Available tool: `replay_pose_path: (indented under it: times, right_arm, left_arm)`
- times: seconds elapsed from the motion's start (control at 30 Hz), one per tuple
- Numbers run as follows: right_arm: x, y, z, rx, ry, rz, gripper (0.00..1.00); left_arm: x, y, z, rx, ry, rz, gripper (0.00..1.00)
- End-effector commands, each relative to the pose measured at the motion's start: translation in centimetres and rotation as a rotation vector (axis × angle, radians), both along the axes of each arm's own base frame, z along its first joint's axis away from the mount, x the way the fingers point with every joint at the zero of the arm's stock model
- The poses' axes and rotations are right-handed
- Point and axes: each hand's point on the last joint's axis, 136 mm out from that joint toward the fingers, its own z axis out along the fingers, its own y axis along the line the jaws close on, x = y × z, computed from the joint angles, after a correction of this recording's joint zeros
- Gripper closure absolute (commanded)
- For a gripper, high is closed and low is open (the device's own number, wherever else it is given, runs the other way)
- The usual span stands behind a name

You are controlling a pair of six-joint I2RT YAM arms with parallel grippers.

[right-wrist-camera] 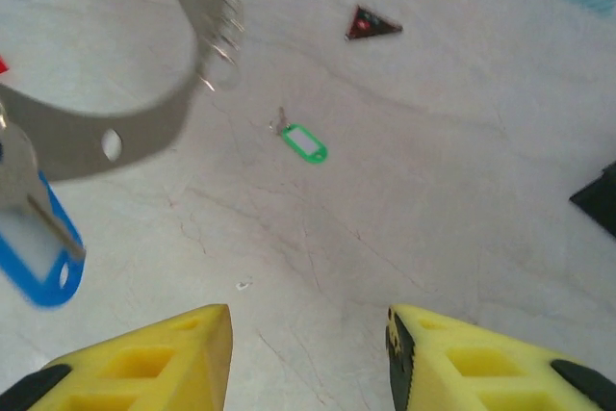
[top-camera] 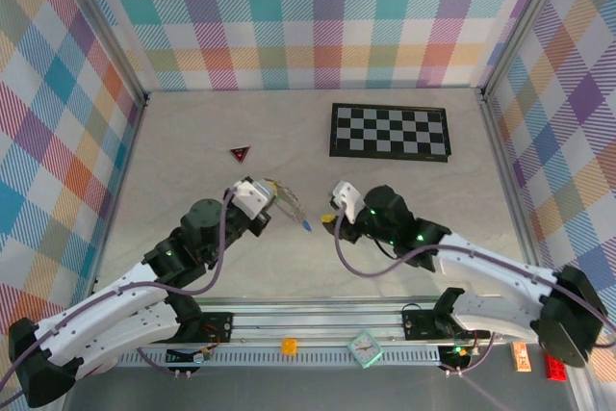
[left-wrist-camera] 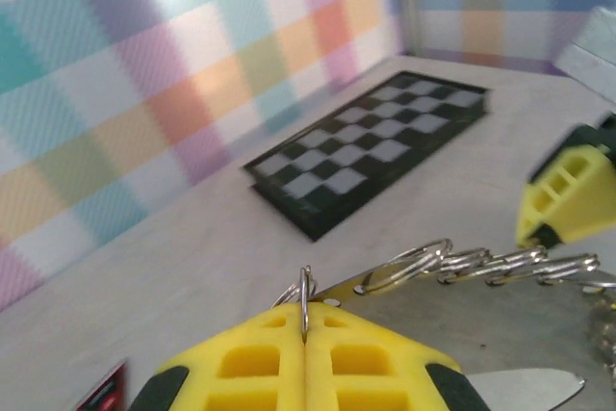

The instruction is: Put the keys on the keyring

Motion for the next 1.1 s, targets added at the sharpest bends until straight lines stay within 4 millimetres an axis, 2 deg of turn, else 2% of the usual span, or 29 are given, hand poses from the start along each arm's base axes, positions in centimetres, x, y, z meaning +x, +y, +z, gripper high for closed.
replay_pose_path:
  times: [0.0, 0.13, 0.37, 0.4, 0.57, 0.87, 1.07]
  right_arm:
    - [2.2, 0.9, 0.0, 0.005, 0.166, -0.148, 0.54]
    - [3.7, 3.2, -1.8, -0.056, 0.346, -0.216, 0.59]
    - [6.0, 6.6, -3.6, -0.030, 0.482, -0.293, 0.59]
    - [6.1, 7.2, -3.9, -0.036, 0.505, -0.294, 0.59]
    - [7.0, 9.6, -5.9, -0.073, 0.596, -0.331, 0.60]
    - [7.2, 14.6, -8.7, -0.161, 0.615, -0.356, 0.57]
    - [8.0, 16.8, -10.6, -0.201, 0.611, -0.416, 0.59]
  left_arm:
    - [1.6, 5.0, 1.0, -0.019, 0.036, 0.261, 1.00]
    - [2.4, 9.4, -0.3, -0.068, 0.108, 0.461, 1.00]
    - [1.7, 14.6, -2.3, -0.230, 0.157, 0.674, 1.00]
    - [1.4, 15.3, -3.1, -0.227, 0.180, 0.712, 1.00]
    - [0.5, 17.7, -4.6, -0.295, 0.218, 0.844, 1.00]
    - [-2.4, 22.6, -4.7, -0.403, 0.134, 1.080, 1.00]
    - [-3.2, 23.4, -4.4, -0.406, 0.113, 1.102, 1.00]
